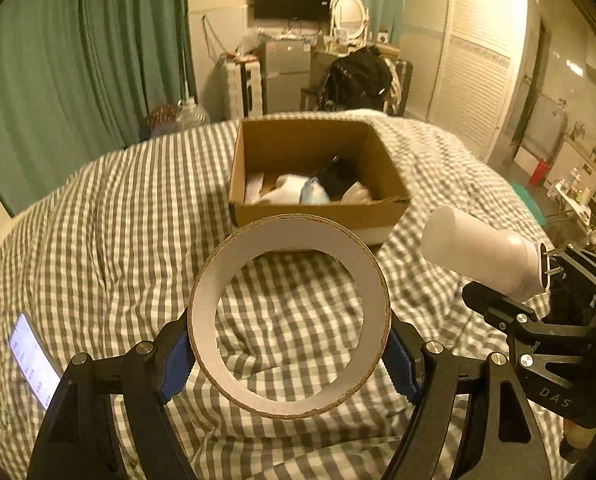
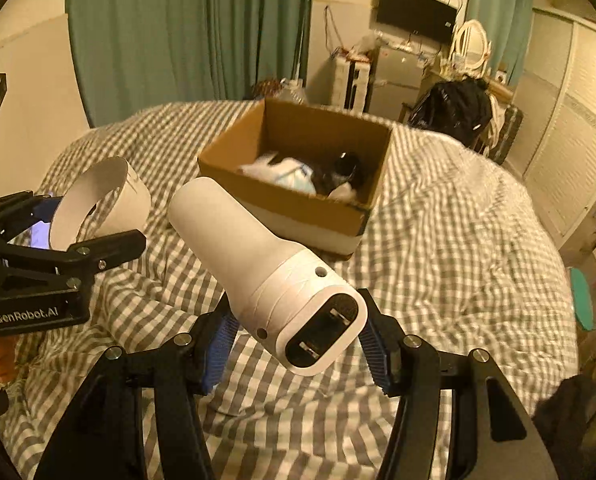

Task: Organize objects
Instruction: 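Carry the tape roll and device into the box and open both tools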

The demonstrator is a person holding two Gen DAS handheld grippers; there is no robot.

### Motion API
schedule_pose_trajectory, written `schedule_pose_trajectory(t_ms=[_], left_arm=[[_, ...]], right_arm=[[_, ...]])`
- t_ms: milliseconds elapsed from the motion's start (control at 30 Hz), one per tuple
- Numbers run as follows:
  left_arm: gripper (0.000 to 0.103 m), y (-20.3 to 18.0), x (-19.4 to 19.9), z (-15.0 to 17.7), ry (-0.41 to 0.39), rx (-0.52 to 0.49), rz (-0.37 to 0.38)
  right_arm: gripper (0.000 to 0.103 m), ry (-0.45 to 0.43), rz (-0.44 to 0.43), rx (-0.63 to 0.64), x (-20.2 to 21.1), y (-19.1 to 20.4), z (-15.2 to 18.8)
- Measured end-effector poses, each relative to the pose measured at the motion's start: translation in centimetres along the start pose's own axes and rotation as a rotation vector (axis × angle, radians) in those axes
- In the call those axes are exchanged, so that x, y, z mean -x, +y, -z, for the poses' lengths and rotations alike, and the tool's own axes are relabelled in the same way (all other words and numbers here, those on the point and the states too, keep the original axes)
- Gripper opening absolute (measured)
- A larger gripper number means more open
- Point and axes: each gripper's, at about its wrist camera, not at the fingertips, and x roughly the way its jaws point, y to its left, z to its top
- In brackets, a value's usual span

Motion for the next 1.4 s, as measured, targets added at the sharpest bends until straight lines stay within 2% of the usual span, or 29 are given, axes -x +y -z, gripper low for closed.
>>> schedule_pose_trajectory(t_ms=[300, 433, 567, 767, 967, 1100, 1333, 1400], left_arm=[[0.081, -0.2, 2.5, -4.6, -0.086, -0.03, -0.026], [0.081, 0.2, 2.2, -7.7, -0.112, -0.029, -0.027], [0.081, 0.4, 0.3, -10.6, -0.108, -0.028, -0.02], [0.081, 0.7, -4.7, -13.3, -0.074, -0.034, -0.007], [0.081, 1.3, -11.4, -14.4, -0.017, -0.032, -0.012], [0.081, 1.5, -15.1, -13.8, 0.008, -0.043, 0.011], [0.081, 1.0, -18.2, -12.6, 0.021, -0.102, 0.066], [0.081, 0.6, -18.7, -12.5, 0.021, -0.115, 0.054]], right_arm=[[0.056, -0.097, 0.027, -0.006, 4.9, -0.6, -3.5], [0.056, -0.126, 0.027, -0.01, 5.6, -1.0, -6.4], [0.056, -0.138, 0.024, -0.015, 5.0, -1.5, -9.7], [0.056, -0.114, 0.024, -0.032, 1.6, -2.2, -14.2], [0.056, -0.038, 0.028, -0.054, -4.8, -3.5, -16.7], [0.056, 0.012, 0.027, -0.062, -9.7, -4.8, -17.3], [0.056, 0.092, 0.006, -0.093, -16.7, -6.4, -16.9], [0.057, 0.105, -0.009, -0.114, -18.1, -6.9, -16.8]])
